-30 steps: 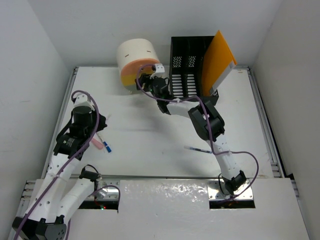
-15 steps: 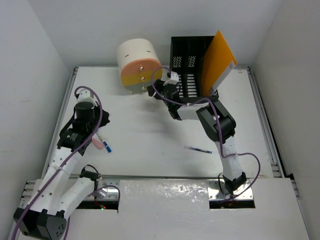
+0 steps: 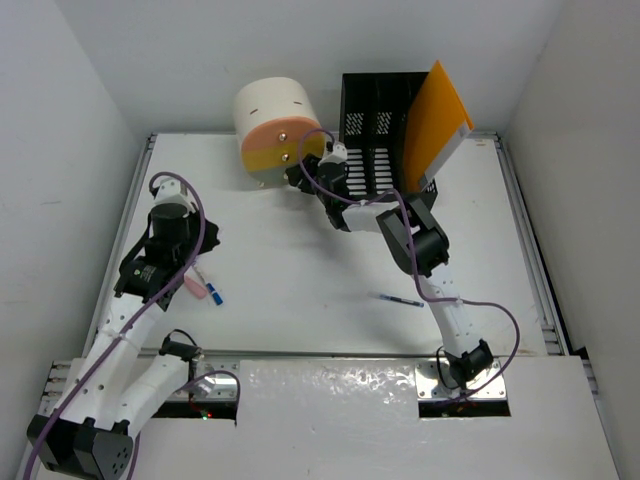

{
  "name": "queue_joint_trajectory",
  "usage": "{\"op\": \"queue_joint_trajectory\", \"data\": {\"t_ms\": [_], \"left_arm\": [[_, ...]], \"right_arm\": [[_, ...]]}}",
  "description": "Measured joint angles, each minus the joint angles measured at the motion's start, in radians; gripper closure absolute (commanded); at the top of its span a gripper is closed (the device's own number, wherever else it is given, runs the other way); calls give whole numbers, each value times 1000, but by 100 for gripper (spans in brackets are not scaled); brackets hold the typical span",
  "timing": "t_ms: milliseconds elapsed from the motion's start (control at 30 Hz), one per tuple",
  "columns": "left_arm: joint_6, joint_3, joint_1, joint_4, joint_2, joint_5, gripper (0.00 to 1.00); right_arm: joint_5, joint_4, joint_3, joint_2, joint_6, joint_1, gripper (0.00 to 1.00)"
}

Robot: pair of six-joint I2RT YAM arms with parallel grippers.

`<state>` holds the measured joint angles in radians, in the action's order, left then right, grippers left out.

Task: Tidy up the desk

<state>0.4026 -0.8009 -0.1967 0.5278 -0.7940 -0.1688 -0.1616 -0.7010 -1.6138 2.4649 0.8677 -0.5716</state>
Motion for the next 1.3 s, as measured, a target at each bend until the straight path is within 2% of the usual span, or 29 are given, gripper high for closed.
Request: {"op": "queue_joint_trajectory", "data": {"t_ms": [300, 433, 1033, 1133, 1267, 1300], "left_arm": [[0, 0, 0, 0, -2, -3, 100], [-1, 0, 0, 0, -5, -3, 100], [-1, 0, 0, 1, -7, -12, 100], [-1, 0, 0, 1, -8, -12, 100], [-1, 0, 0, 2, -8, -14, 100], [-1, 0, 0, 2, -8, -14, 100]], "right_arm": [[13, -2, -21, 16, 28, 0, 54], [17, -5, -39, 39, 45, 0, 61], [60, -18, -81, 79, 128, -2, 64], [62, -22, -81, 85, 135, -2, 70], [67, -26, -85, 87, 142, -3, 89], [67, -27, -85, 87, 143, -3, 99]]}}
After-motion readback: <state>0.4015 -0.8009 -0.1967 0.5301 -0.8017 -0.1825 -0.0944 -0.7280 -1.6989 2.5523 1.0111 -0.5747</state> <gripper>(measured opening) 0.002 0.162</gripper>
